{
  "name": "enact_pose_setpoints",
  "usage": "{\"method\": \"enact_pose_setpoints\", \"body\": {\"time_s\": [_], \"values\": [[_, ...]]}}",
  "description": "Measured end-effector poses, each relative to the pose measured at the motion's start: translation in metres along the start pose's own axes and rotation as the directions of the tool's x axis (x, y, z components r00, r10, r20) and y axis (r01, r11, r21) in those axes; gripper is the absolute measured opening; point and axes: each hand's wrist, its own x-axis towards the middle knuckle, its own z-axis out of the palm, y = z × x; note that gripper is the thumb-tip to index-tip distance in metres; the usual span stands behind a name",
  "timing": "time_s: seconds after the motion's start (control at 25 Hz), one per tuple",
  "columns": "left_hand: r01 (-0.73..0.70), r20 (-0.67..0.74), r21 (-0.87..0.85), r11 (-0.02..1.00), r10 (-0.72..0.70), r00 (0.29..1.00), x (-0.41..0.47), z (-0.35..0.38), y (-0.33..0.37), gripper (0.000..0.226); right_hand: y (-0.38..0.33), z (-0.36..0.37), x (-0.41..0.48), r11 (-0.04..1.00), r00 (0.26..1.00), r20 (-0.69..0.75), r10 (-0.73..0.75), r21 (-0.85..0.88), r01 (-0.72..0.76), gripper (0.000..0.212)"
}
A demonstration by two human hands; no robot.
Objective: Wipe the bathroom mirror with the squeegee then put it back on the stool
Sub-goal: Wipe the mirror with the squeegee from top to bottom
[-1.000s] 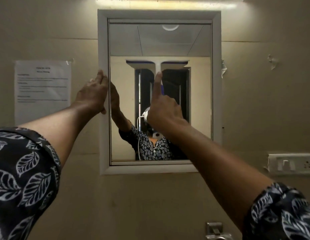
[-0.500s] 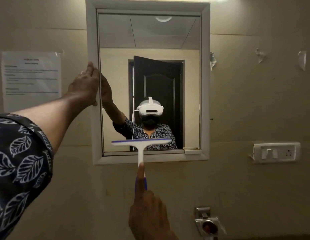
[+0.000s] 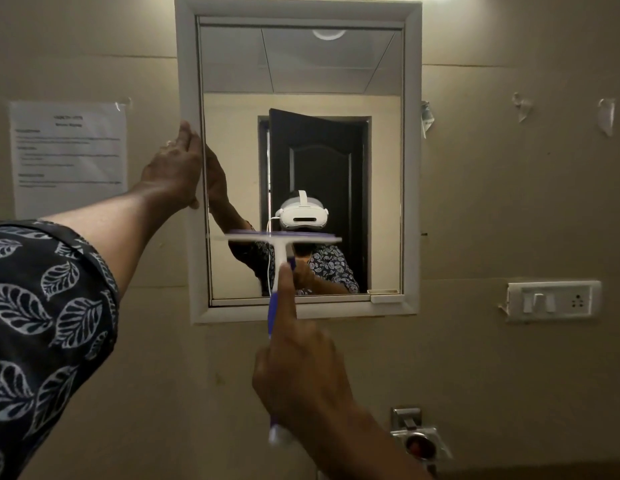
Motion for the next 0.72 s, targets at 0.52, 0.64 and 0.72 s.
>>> {"method": "enact_pose_setpoints", "body": {"time_s": [0.52,0.64,0.72], "values": [[0.027,0.02,-0.126,0.992,-0.025,0.999,0.026,0.023,0.0,0.092,-0.005,0.025,-0.012,0.977,0.935,0.282,0.214,-0.049,-0.209,0.095],[-0.009,-0.072,-0.018,1.0,0.007,0.997,0.009,0.011,-0.012,0.106,-0.002,-0.029,0.0,0.998,0.997,0.059,0.048,0.032,-0.05,0.101],[-0.006,-0.047,-0.004,1.0,0.005,0.999,0.009,0.011,-0.009,0.107,0.016,-0.067,0.017,0.999,0.992,-0.125,-0.025,-0.028,0.021,0.1]]}}
